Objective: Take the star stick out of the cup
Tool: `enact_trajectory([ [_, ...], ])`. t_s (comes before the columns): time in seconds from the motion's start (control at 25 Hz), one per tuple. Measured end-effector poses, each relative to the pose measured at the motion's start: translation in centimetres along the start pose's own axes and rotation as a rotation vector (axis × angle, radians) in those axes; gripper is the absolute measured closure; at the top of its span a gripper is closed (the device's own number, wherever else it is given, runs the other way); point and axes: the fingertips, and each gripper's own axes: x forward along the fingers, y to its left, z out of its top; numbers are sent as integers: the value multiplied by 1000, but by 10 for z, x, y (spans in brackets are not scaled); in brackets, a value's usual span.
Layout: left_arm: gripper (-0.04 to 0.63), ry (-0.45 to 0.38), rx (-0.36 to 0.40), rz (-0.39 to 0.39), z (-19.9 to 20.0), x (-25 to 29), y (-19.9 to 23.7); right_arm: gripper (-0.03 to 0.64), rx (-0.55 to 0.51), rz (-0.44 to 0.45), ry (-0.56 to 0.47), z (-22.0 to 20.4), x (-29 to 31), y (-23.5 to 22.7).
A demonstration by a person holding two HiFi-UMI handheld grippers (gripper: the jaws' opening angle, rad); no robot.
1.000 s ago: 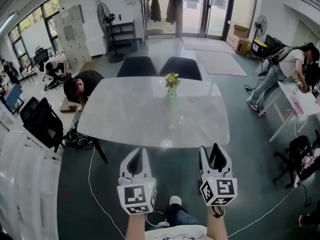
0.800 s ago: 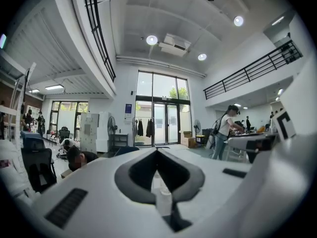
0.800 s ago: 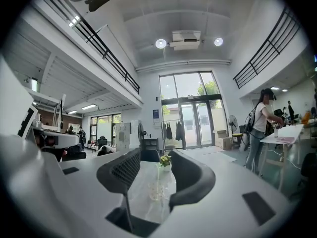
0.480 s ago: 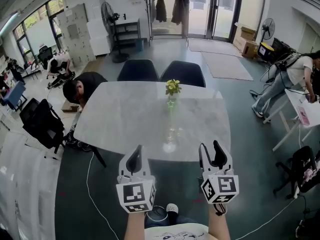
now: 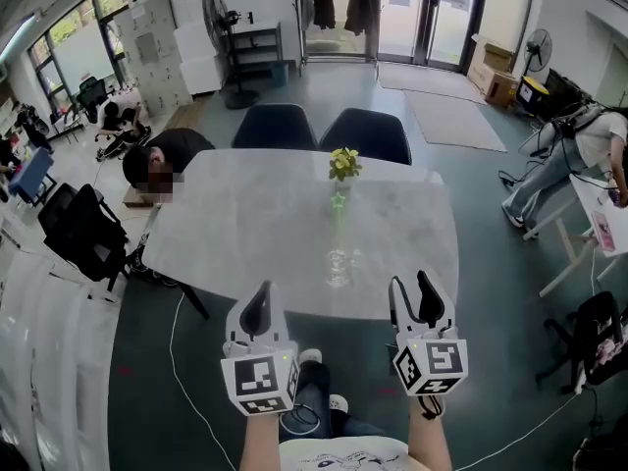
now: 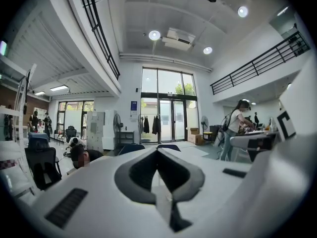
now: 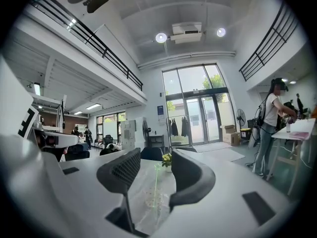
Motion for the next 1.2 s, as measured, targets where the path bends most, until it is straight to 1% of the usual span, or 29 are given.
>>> enact_trajectory([
  [0.36, 595, 12, -9, -3, -4, 37, 10, 410, 0, 1, 15, -5, 37, -5],
  [0.88, 595, 12, -9, -37, 2, 123, 32, 410, 0, 8, 28, -7, 128, -2],
  [1.2, 595, 33, 2, -65, 3, 176, 50, 410, 7, -6, 73, -18, 179, -3],
])
